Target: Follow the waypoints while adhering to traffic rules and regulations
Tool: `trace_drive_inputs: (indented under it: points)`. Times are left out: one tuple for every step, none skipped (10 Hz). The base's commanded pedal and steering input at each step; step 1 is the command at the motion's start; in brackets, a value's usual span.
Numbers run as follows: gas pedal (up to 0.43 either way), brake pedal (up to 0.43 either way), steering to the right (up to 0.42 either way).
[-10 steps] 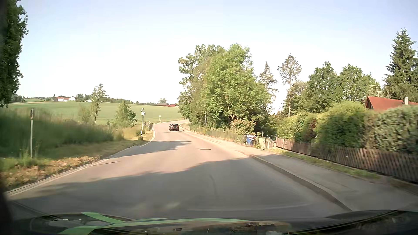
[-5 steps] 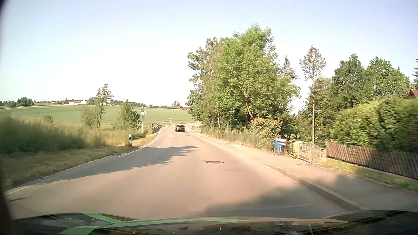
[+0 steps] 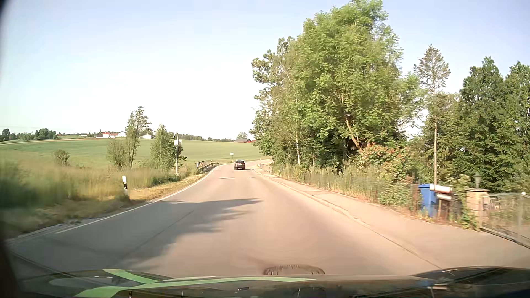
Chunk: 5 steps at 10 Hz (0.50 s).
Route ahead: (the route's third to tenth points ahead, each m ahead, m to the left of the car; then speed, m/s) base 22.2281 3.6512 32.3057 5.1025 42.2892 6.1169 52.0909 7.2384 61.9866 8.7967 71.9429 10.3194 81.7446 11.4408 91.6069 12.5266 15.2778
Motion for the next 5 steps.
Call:
trace_drive_inputs:
  points:
    - [0.067,0.000,-0.042]
    - [0.047,0.000,-0.041]
    - [0.047,0.000,-0.040]
    - [0.059,0.000,-0.039]
    - [0.059,0.000,-0.037]
